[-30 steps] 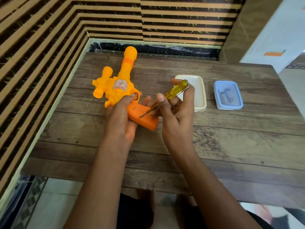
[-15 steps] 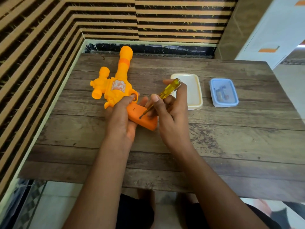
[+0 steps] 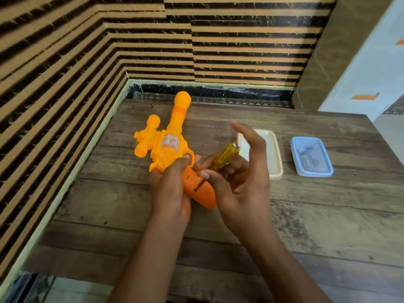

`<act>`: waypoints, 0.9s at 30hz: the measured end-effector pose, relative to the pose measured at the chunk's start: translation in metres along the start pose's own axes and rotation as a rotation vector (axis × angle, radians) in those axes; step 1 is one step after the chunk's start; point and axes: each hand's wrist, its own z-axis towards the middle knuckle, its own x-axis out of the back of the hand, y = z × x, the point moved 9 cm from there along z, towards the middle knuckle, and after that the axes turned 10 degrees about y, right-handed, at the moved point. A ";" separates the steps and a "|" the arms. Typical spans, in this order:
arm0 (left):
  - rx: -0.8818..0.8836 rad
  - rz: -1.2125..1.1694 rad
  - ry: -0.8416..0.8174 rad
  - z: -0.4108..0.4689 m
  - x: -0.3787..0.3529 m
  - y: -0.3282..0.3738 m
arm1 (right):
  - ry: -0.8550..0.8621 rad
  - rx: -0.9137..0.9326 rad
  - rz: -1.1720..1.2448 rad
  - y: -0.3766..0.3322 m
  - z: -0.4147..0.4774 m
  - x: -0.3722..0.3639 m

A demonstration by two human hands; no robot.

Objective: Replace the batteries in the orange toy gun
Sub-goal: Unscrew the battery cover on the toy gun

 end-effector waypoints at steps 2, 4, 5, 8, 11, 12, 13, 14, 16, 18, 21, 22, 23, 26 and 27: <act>0.028 -0.015 -0.026 0.001 -0.002 0.000 | -0.042 0.057 -0.034 -0.006 0.000 -0.003; 0.020 -0.018 -0.035 0.003 -0.002 0.001 | -0.060 0.101 -0.118 -0.008 -0.001 -0.004; 0.010 -0.016 -0.033 0.004 -0.002 0.002 | -0.062 0.109 -0.150 -0.008 -0.002 -0.004; 0.008 -0.013 -0.037 0.003 -0.001 0.003 | -0.067 0.152 -0.190 -0.017 0.002 -0.005; 0.007 -0.016 -0.058 0.000 -0.001 0.002 | -0.102 0.256 -0.201 -0.031 0.012 -0.009; 0.003 -0.021 -0.062 -0.001 -0.001 0.002 | -0.106 0.271 -0.206 -0.033 0.015 -0.011; -0.003 -0.025 -0.063 -0.002 -0.001 0.002 | -0.097 0.272 -0.207 -0.032 0.016 -0.012; 0.000 -0.025 -0.059 -0.002 -0.001 0.002 | -0.073 0.268 -0.205 -0.031 0.014 -0.010; 0.009 -0.012 -0.016 0.000 0.001 0.000 | -0.019 0.269 -0.206 -0.029 0.007 -0.005; 0.009 -0.007 0.014 0.004 0.003 -0.002 | -0.022 0.264 -0.205 -0.026 -0.002 -0.006; 0.001 -0.005 0.024 0.008 0.003 -0.001 | -0.045 0.234 -0.181 -0.025 -0.007 -0.008; -0.001 -0.013 0.025 0.010 0.003 0.000 | -0.058 0.214 -0.170 -0.023 -0.005 -0.009; -0.005 -0.013 0.022 0.011 0.003 0.000 | -0.074 0.185 -0.151 -0.020 -0.003 -0.010; 0.001 0.007 0.042 0.013 0.006 0.000 | -0.118 0.136 -0.080 -0.012 0.001 -0.010; 0.007 0.008 0.055 0.013 0.007 -0.001 | -0.141 0.133 -0.069 -0.011 0.001 -0.012</act>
